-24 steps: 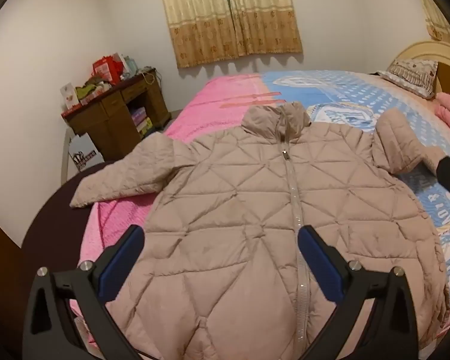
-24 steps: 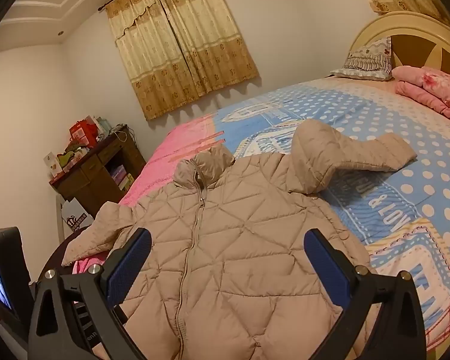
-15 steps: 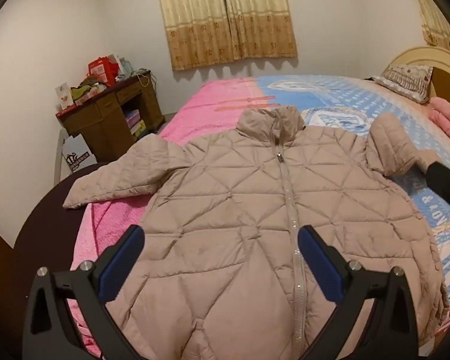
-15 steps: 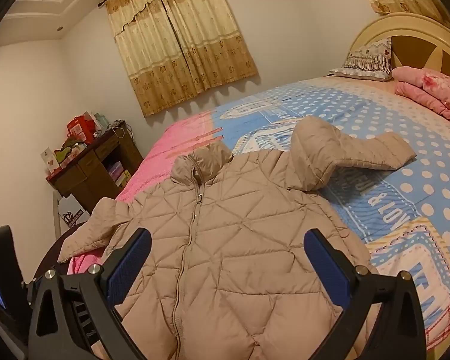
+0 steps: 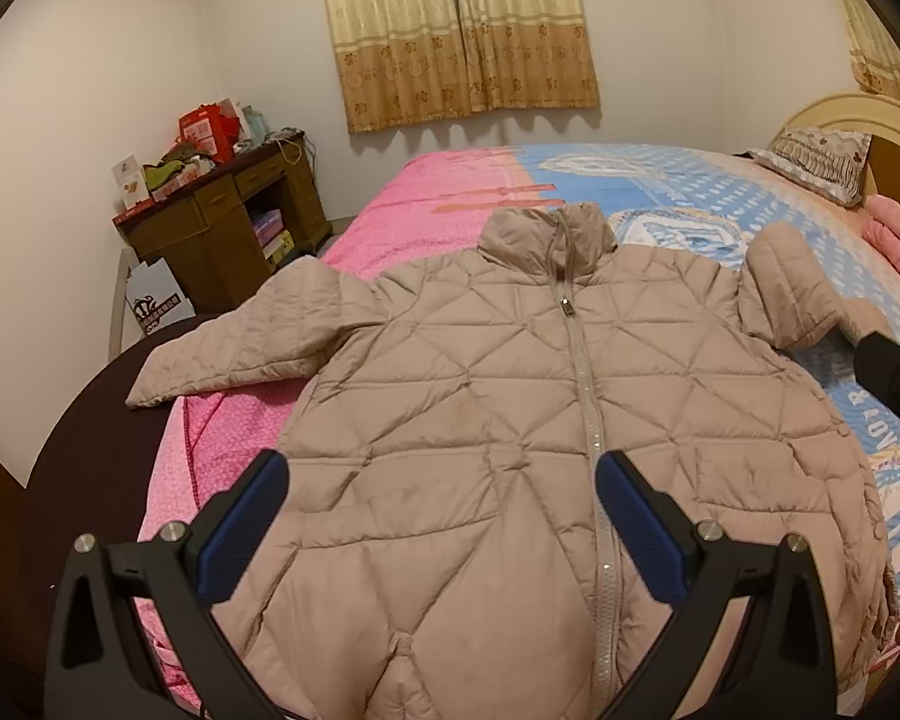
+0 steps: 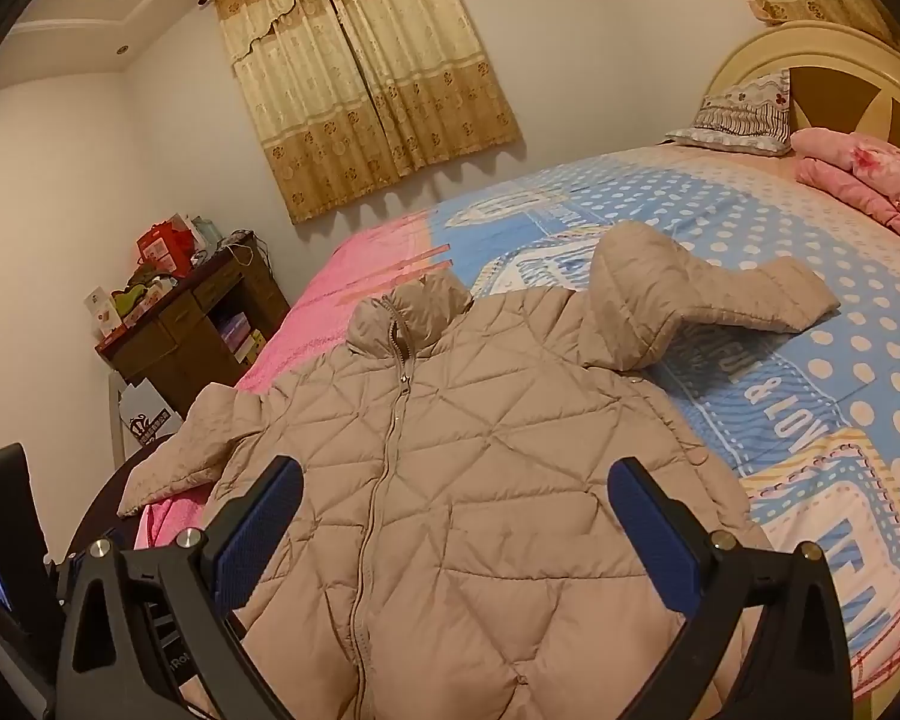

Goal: Fold large clothes

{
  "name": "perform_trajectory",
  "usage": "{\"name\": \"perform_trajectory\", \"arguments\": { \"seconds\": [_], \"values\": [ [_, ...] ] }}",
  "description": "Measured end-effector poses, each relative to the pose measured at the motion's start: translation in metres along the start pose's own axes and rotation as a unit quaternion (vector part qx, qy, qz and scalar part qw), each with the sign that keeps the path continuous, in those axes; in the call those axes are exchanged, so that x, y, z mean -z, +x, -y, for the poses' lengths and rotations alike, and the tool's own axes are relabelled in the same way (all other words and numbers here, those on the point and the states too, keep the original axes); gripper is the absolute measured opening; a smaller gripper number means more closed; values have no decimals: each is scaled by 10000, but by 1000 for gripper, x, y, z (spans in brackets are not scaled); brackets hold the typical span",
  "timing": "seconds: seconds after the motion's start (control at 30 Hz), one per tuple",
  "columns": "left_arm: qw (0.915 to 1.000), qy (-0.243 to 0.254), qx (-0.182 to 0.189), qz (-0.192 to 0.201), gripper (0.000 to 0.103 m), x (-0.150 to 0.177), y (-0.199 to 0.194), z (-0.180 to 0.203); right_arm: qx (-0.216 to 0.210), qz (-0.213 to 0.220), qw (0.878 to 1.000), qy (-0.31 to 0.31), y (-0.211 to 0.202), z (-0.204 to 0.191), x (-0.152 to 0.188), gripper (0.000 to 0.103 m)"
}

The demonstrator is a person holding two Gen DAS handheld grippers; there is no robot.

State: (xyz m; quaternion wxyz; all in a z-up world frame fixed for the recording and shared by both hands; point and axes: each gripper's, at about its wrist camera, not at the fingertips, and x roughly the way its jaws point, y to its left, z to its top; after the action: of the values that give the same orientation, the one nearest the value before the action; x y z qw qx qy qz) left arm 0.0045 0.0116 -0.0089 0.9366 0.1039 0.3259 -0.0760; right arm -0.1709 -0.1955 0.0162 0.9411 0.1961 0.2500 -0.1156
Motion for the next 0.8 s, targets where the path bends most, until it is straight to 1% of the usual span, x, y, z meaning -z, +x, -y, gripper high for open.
{"name": "perform_trajectory", "arguments": {
  "seconds": [0.8],
  "values": [
    [9999, -58, 40, -107, 103, 2, 6, -2, -45, -138, 9999, 19, 6, -1, 3, 102]
  ]
}}
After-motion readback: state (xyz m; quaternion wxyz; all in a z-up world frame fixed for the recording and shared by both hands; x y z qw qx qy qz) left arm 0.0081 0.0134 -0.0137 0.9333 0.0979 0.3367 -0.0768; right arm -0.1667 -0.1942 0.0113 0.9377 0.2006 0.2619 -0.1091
